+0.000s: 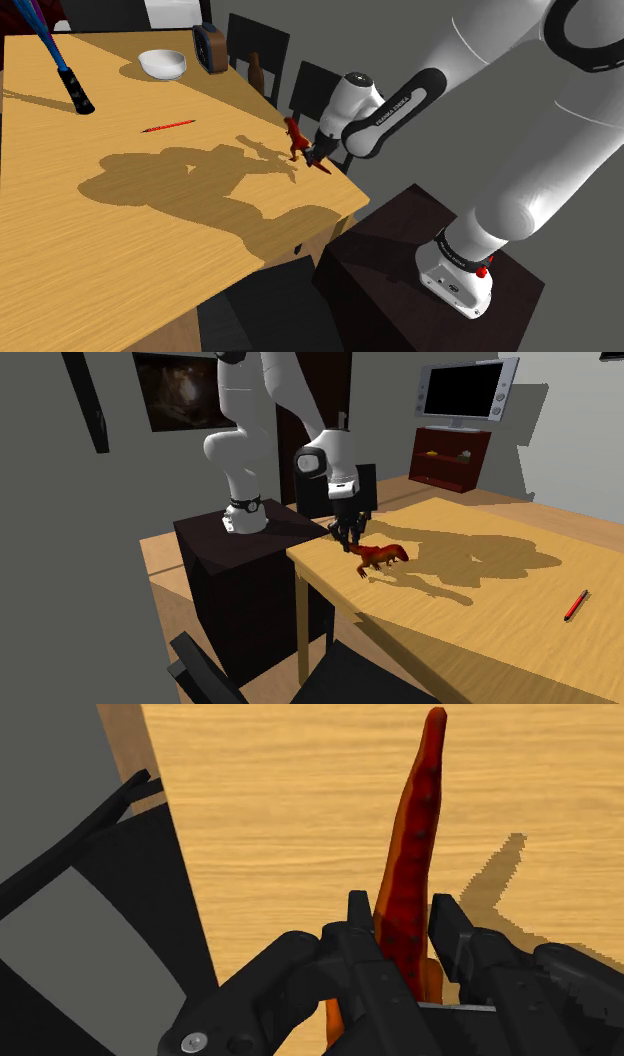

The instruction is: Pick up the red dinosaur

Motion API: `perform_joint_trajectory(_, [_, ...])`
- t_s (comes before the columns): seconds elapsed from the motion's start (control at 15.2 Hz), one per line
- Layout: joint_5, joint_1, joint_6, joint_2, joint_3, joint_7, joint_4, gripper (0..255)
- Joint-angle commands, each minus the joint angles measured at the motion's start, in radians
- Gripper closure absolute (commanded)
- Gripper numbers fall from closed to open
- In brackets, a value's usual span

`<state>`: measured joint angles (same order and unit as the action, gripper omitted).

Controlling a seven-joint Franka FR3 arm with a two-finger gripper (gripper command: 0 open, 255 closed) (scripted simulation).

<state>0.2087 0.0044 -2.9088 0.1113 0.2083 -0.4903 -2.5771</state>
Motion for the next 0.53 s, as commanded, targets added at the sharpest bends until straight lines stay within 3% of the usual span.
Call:
perform_joint_trajectory(0.0, [-0.036, -0.008, 0.028, -0.03, 0.015, 0.028, -0.001, 255])
perform_joint_trajectory(0.46, [-0.113, -0.01, 0.102, -0.105, 0.031, 0.087, 0.002, 255])
